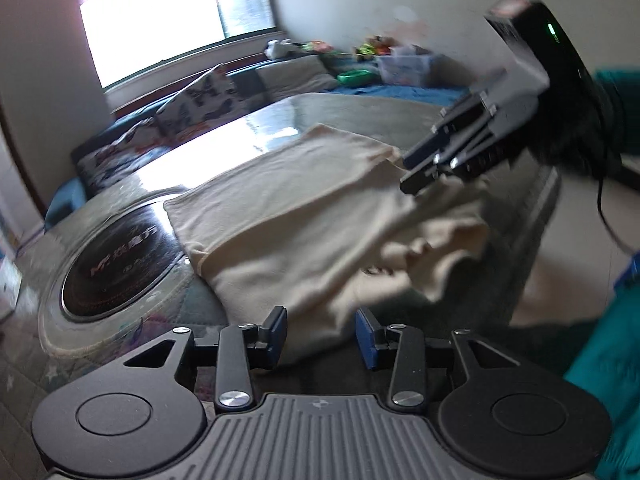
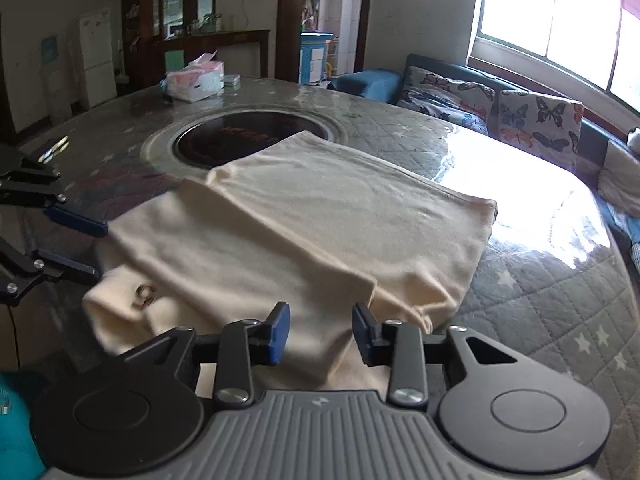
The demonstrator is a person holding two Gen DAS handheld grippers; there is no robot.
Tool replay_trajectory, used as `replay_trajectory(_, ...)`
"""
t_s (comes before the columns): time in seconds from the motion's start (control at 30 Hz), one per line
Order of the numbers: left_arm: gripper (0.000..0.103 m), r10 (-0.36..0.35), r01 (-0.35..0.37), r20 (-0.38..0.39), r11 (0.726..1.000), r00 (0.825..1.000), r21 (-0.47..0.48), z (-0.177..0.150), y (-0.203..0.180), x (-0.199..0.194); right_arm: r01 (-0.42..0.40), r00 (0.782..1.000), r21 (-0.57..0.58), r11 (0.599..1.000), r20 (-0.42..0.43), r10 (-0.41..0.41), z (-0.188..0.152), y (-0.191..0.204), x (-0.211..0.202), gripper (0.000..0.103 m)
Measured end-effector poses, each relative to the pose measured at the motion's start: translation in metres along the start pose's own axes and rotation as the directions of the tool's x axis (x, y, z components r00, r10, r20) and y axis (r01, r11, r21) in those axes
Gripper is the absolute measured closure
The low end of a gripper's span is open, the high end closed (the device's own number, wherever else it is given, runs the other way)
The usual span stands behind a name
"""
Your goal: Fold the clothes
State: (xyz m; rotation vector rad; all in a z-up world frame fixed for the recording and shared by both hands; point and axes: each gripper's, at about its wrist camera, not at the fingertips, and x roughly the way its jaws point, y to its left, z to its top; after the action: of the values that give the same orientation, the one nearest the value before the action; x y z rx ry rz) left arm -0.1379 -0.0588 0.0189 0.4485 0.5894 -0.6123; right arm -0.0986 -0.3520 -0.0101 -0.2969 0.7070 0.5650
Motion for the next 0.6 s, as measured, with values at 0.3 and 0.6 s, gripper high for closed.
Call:
replay_trajectory(0.3, 0.062, 0.013, -0.022, 0.072, 0.991, 0.997, 0.129, 0.001, -0.028, 0.018, 0.032, 0.999, -0.125, 0.992, -0.024, -0.035, -0.015, 0.017, -0.035, 0.051)
replay_trajectory(0.6, 0.091, -0.009, 0.000, 0.116, 0.997, 0.993, 0.081, 0.010, -0.017, 0.026, 0.027, 0.998, -0.253, 0.967, -0.048, -0.040, -0.032, 0.036, -0.050, 0.039)
